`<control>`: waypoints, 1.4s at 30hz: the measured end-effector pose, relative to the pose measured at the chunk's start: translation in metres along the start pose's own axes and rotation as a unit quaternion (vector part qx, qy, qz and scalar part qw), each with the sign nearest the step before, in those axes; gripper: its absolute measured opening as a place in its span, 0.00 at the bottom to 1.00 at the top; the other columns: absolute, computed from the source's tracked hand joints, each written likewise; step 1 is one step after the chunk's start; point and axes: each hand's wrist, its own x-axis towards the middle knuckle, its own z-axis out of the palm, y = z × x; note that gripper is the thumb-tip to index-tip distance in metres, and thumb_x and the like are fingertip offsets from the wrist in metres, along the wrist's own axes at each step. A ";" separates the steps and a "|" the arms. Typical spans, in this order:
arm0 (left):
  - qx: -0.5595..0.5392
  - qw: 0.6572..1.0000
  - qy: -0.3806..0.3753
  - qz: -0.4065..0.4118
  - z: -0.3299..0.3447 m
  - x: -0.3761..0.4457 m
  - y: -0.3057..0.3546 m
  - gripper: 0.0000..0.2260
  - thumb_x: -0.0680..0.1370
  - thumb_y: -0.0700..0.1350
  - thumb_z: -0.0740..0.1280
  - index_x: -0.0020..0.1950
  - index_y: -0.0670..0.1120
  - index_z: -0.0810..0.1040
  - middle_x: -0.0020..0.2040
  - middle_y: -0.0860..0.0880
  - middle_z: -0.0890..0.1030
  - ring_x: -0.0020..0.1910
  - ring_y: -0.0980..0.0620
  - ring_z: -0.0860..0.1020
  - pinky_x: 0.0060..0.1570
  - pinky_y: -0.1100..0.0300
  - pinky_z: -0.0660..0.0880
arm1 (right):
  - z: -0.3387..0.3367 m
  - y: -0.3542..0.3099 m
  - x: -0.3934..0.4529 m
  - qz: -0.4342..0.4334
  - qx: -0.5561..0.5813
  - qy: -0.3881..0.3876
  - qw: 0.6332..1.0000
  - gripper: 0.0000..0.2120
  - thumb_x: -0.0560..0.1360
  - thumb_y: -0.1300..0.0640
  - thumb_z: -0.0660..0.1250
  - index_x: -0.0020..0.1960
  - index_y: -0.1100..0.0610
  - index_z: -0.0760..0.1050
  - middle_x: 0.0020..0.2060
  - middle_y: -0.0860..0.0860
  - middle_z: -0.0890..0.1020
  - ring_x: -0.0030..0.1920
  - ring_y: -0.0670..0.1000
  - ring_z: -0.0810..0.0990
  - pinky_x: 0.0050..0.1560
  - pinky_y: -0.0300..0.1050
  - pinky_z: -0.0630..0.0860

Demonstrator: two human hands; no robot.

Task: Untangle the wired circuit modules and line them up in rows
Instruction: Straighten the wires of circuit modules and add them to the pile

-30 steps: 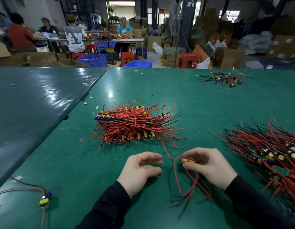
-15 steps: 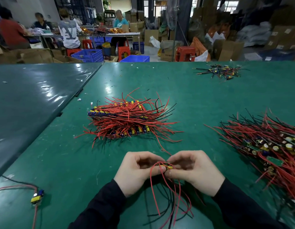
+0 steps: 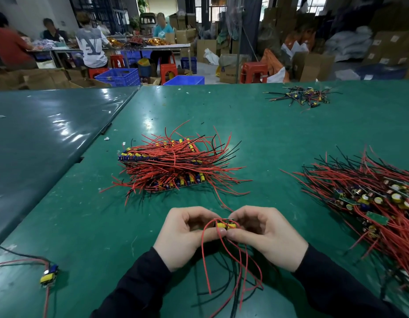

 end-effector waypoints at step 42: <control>-0.011 0.991 -0.111 -0.067 -0.011 -0.002 0.015 0.05 0.71 0.32 0.70 0.45 0.40 0.78 0.34 0.48 0.77 0.30 0.57 0.75 0.33 0.67 0.73 | -0.021 -0.011 0.003 0.068 -0.006 0.004 0.998 0.07 0.67 0.68 0.74 0.35 0.58 0.79 0.28 0.51 0.80 0.27 0.44 0.74 0.31 0.37 0.70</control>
